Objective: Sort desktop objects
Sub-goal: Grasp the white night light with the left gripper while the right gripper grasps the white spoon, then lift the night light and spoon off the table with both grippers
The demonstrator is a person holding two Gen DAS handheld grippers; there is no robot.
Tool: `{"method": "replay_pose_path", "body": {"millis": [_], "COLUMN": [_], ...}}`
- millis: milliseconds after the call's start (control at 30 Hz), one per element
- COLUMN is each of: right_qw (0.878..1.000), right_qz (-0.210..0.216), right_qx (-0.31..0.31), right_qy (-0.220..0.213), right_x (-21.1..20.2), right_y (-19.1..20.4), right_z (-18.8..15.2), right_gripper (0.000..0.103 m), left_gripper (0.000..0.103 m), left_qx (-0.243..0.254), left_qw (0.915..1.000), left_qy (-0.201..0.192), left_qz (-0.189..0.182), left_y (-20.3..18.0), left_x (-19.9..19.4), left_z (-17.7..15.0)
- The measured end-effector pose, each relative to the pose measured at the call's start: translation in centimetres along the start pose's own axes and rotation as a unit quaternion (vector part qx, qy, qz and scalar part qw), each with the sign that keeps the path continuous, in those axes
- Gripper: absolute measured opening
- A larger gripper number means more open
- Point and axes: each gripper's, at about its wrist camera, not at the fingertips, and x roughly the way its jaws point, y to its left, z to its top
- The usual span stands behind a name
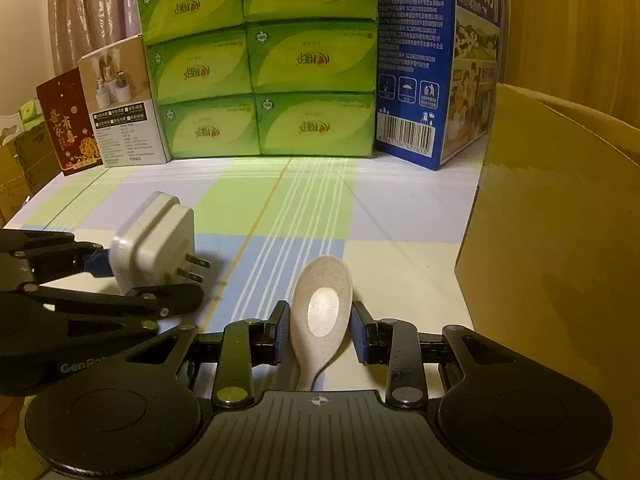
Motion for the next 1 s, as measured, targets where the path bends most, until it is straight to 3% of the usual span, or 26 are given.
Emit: {"method": "replay_pose_path", "body": {"millis": [33, 400, 700, 1000], "right_qw": [1.000, 1.000, 0.997, 0.997], "right_qz": [0.000, 0.019, 0.052, 0.066], "right_qx": [0.001, -0.001, -0.010, 0.009], "right_qy": [0.001, 0.022, 0.047, 0.041], "right_x": [-0.1, -3.2, -8.9, -15.0], "right_y": [-0.1, 0.4, 2.4, 2.2], "right_z": [0.0, -1.2, -2.9, -3.7], "right_gripper": [0.029, 0.029, 0.029, 0.029], "left_gripper": [0.024, 0.024, 0.024, 0.024], "left_qx": [-0.002, -0.010, -0.028, -0.043], "left_qw": [1.0000, 0.9992, 0.9969, 0.9944], "left_qy": [0.001, 0.023, 0.047, 0.056], "left_qz": [0.002, 0.030, 0.056, 0.079], "left_y": [0.0, -1.4, -1.8, -3.7], "left_x": [-0.3, -5.7, -12.7, -20.1], "left_z": [-0.1, -3.2, -4.9, -8.2]}}
